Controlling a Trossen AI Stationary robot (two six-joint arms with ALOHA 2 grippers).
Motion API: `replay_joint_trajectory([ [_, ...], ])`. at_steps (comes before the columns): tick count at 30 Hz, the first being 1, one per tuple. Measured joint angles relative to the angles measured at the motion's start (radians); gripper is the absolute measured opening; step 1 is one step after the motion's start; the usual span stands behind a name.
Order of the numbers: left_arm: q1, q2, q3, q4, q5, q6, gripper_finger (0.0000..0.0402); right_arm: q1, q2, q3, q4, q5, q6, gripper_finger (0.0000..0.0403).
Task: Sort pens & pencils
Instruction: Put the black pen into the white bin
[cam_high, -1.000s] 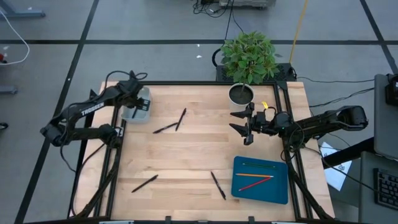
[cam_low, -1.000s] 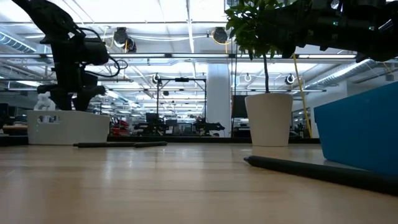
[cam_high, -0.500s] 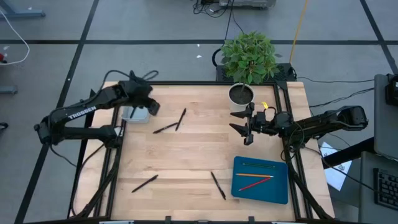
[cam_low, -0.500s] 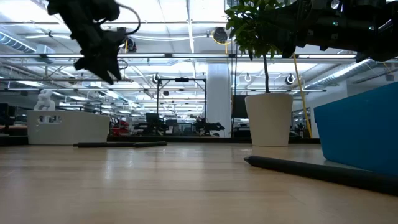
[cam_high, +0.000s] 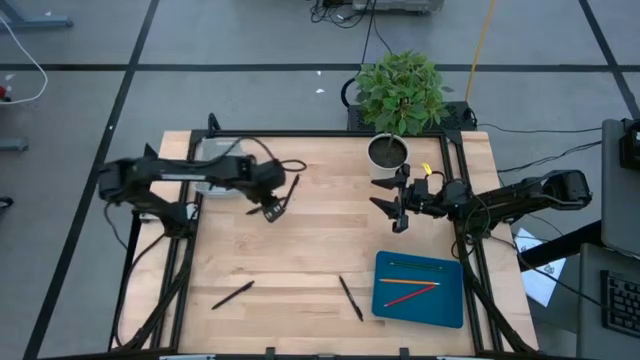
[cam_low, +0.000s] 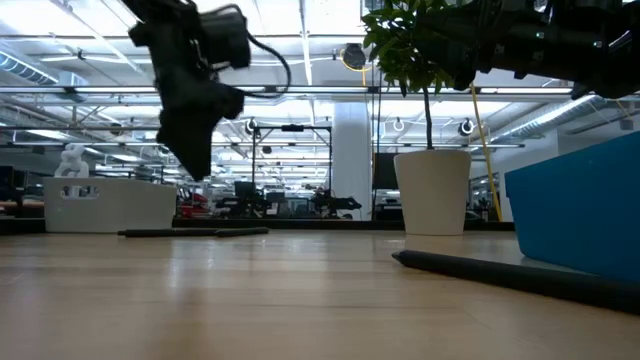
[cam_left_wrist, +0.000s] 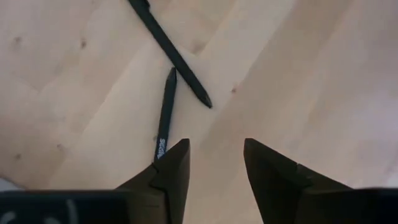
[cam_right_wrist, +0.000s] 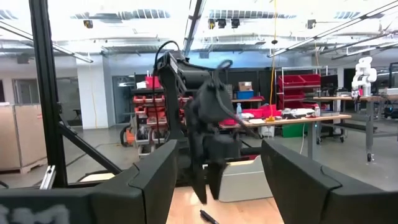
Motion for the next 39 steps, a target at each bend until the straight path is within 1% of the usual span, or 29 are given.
replay_joint_trajectory([
  [3,0.012,0.083,0.033,-0.002,-0.034,0.027,0.0152,0.0,0.0,0.0,-0.006,0.0,0.0,0.0219],
  [7,0.032,0.178,0.075,-0.024,-0.037,0.059,0.0152,0.0,0.0,0.0,-0.009,0.0,0.0,0.0219],
  [11,0.035,0.245,0.085,-0.027,-0.037,0.116,0.0152,0.0,0.0,0.0,-0.015,0.0,0.0,0.0219],
  [14,0.035,0.276,0.084,-0.037,-0.072,0.145,0.0152,0.0,0.0,0.0,-0.015,0.0,0.0,0.0219],
  [18,0.038,0.293,0.084,-0.043,-0.154,0.145,0.0152,0.0,0.0,0.0,-0.017,0.0,0.0,0.0219],
  [24,0.058,0.291,0.084,-0.037,-0.098,0.144,0.0152,0.0,0.0,0.0,-0.022,0.0,0.0,0.0219],
  [28,0.07,0.291,0.074,-0.001,-0.088,0.152,0.0152,0.0,0.0,0.0,-0.022,0.0,0.002,0.0219],
  [31,0.077,0.291,0.06,0.015,-0.036,0.158,0.0152,0.0,0.0,0.0,-0.022,0.0,0.003,0.0219],
  [34,0.079,0.291,0.045,0.017,-0.034,0.159,0.0152,0.0,0.0,0.0,-0.022,0.0,0.003,0.0219],
  [39,0.079,0.291,0.005,0.017,-0.068,0.157,0.0152,0.0,0.0,0.0,-0.022,-0.001,0.003,0.0219],
])
